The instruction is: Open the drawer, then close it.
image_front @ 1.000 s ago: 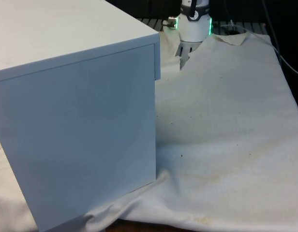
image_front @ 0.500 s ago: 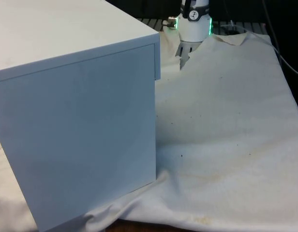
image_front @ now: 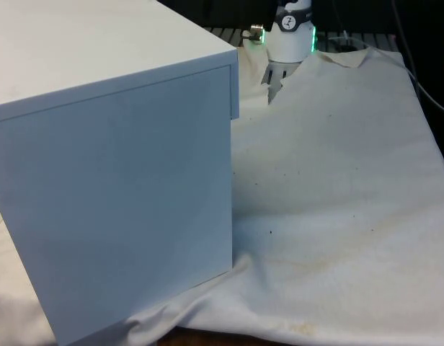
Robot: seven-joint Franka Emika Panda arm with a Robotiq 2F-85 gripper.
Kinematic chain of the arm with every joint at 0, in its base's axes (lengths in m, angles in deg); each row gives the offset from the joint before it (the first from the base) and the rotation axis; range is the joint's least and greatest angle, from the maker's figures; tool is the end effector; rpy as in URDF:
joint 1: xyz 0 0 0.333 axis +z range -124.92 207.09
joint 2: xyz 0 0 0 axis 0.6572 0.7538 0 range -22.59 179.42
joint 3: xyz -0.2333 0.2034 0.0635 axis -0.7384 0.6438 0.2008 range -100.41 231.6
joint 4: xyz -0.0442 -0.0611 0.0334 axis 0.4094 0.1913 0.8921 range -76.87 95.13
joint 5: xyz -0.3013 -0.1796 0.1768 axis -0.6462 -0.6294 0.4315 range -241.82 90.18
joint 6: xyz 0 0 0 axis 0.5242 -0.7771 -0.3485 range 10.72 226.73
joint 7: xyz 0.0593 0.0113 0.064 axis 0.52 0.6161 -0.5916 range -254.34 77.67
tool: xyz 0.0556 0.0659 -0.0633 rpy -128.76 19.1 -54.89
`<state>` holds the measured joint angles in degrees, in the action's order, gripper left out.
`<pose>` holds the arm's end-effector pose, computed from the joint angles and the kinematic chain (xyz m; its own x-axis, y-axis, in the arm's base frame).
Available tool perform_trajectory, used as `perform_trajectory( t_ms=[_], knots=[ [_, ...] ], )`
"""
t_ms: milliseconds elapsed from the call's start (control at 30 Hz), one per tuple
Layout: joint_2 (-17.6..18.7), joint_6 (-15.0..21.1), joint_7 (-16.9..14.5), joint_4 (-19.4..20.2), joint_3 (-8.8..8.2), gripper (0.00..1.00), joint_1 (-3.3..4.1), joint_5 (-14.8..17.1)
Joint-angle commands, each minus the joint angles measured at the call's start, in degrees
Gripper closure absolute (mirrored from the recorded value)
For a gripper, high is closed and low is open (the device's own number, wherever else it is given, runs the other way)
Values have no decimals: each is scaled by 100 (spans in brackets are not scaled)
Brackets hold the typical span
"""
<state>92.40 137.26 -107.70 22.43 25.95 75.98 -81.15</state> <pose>0.6318 -0.0270 0.4576 0.9365 0.3375 0.0953 0.2993 -0.9107 0.2849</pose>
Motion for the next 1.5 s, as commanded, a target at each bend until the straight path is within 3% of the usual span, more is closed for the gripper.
perform_trajectory(
  t_ms=[0, 100, 133, 400, 433, 467, 700, 733, 767, 967, 1033, 1067, 1100, 1333, 1367, 1400, 1467],
  knots=[
    [6, 155, 11, 40, -6, 0, 23, -92],
    [23, 315, 6, 92, -6, 0, 34, -178],
    [23, 206, 0, 63, 6, 0, 23, -109],
    [40, 653, 29, 223, 11, 0, 92, -401],
    [46, 579, 0, 206, 23, 0, 57, -321],
    [40, 670, 34, 241, 17, 0, 103, -430],
    [-40, 647, 46, 321, 69, 0, 172, -676],
    [6, 607, 0, 269, 97, 0, 132, -573],
    [-57, 642, 46, 332, 74, 0, 183, -710],
    [-92, 693, 63, 395, 120, 0, 229, -928],
    [-92, 728, 63, 407, 126, 0, 223, -1003],
    [-69, 619, 17, 355, 155, 0, 195, -877],
    [-92, 756, 69, 424, 120, 0, 223, -1066],
    [-97, 911, 109, 498, 120, 0, 229, -1324],
    [-69, 802, 40, 447, 155, 0, 201, -1197],
    [-109, 968, 126, 539, 115, 0, 235, -1398],
    [-126, 1003, 160, 584, 115, 0, 235, -1478]
  ],
)
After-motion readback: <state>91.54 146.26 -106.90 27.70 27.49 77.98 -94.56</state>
